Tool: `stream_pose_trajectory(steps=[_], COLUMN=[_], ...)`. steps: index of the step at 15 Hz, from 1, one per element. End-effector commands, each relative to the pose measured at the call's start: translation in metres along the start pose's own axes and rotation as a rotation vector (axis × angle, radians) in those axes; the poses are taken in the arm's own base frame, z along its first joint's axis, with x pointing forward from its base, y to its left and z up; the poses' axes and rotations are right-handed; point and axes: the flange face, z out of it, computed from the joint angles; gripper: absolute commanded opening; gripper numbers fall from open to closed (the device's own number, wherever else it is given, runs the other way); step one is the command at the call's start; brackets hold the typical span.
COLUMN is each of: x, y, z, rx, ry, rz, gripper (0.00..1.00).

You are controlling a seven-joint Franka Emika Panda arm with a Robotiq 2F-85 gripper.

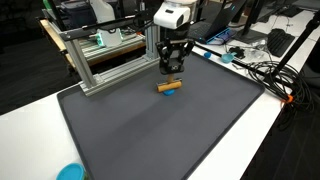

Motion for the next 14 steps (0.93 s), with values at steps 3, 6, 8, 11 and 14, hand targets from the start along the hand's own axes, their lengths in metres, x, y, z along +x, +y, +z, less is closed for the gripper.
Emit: stream_pose_trajectory(steps=[3, 6, 8, 11, 14], x=[0.018, 0.0187, 0.0183, 0.0187, 0.019], y=[0.0026, 0.0036, 0.0028, 0.0002, -0.002], z=[0.0262, 0.0292, 0.0315, 0.0319, 0.0303], rx=[0.009, -0.009, -0.028, -0.039, -0.051], ry=[0.107, 0.117, 0.119, 0.142, 0.157], rz=[0.13, 0.17, 0.191, 0.24, 0.299], gripper=[0.22, 0.22, 0.22, 0.22, 0.22])
